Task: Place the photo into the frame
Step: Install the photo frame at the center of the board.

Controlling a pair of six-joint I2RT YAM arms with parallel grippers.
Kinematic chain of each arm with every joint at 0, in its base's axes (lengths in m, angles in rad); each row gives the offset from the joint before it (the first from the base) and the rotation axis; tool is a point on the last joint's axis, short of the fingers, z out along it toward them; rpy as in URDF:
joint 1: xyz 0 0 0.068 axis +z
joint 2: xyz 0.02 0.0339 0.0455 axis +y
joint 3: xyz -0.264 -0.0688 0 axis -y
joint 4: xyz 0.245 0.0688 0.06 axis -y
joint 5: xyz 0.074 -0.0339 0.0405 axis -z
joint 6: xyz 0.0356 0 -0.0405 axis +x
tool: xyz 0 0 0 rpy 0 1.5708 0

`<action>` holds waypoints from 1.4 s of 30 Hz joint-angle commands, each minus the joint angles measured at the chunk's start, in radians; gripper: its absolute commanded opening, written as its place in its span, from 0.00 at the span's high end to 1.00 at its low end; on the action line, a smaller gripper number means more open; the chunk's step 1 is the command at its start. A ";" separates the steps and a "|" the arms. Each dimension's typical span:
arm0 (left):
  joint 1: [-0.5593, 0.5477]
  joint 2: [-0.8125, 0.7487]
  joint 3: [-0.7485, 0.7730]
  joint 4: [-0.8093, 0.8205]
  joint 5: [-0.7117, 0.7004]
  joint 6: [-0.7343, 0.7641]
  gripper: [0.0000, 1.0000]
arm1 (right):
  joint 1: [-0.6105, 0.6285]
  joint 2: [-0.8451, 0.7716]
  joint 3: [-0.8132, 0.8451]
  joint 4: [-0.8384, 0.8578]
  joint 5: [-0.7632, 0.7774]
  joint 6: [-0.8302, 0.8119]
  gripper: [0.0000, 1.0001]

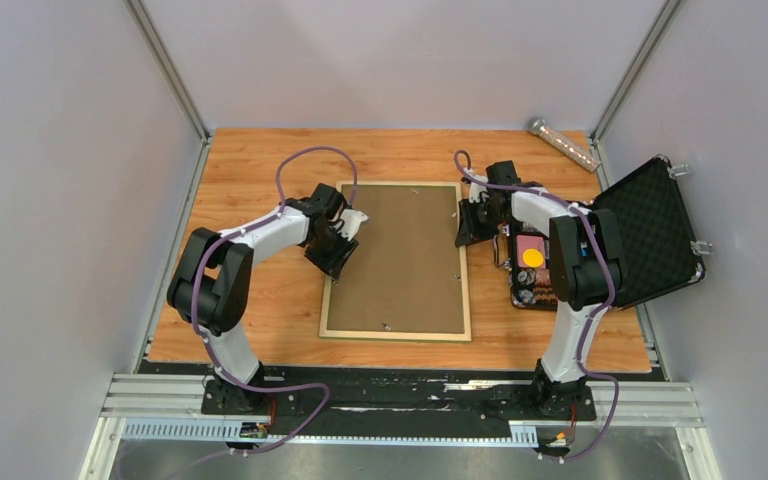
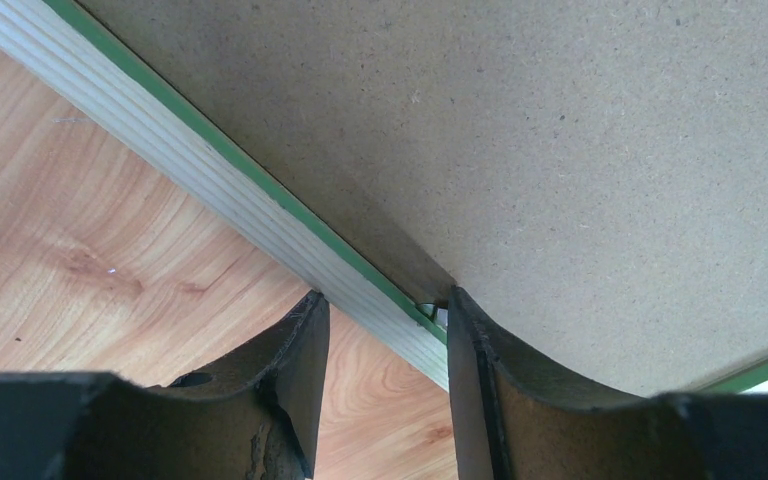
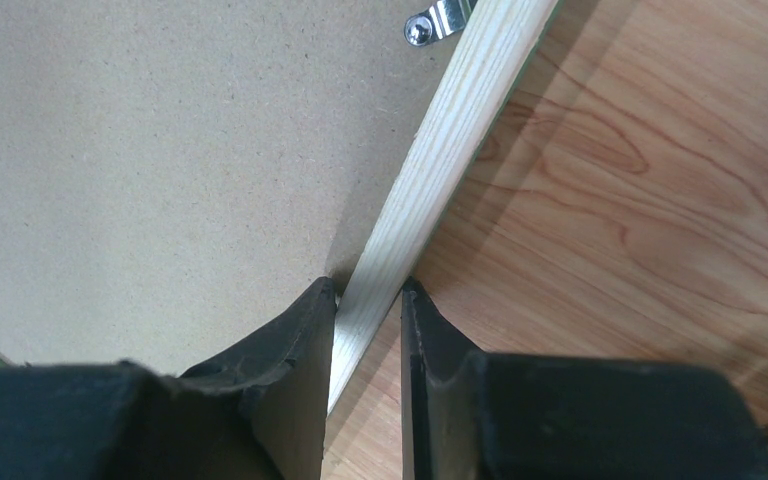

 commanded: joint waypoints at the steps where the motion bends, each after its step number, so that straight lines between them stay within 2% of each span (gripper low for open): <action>1: 0.005 0.059 -0.047 0.079 -0.071 0.071 0.65 | -0.003 0.048 -0.003 0.064 0.037 -0.037 0.94; 9: 0.005 0.052 -0.071 0.067 -0.074 0.106 0.85 | -0.003 0.052 -0.001 0.064 0.040 -0.037 0.95; 12: 0.005 0.055 -0.069 0.060 -0.086 0.114 1.00 | -0.003 0.052 0.000 0.064 0.042 -0.038 0.95; 25: 0.006 0.036 -0.067 -0.004 -0.132 0.213 1.00 | -0.005 0.057 0.002 0.062 0.043 -0.039 0.95; 27: 0.005 0.035 -0.056 -0.015 -0.113 0.209 0.91 | -0.004 0.058 0.002 0.063 0.043 -0.040 0.95; 28: 0.005 0.036 -0.051 -0.023 -0.108 0.204 0.80 | -0.004 0.056 0.002 0.062 0.043 -0.039 0.95; 29: 0.005 0.036 -0.037 -0.027 -0.093 0.193 0.73 | -0.005 0.055 0.002 0.063 0.043 -0.038 0.95; 31: 0.005 0.035 -0.020 -0.032 -0.078 0.171 0.44 | -0.005 0.054 0.002 0.063 0.044 -0.037 0.95; 32: 0.005 0.034 -0.014 -0.034 -0.074 0.155 0.38 | -0.005 0.054 0.002 0.063 0.043 -0.036 0.95; 33: 0.006 0.033 0.000 -0.035 -0.069 0.148 0.29 | -0.005 0.054 0.003 0.063 0.044 -0.036 0.95; 37: 0.011 0.020 0.032 -0.037 -0.045 0.105 0.08 | -0.004 0.058 0.005 0.063 0.042 -0.034 0.95; 42: 0.043 -0.029 0.063 -0.038 -0.018 0.064 0.01 | -0.003 0.060 0.017 0.052 0.048 -0.054 0.96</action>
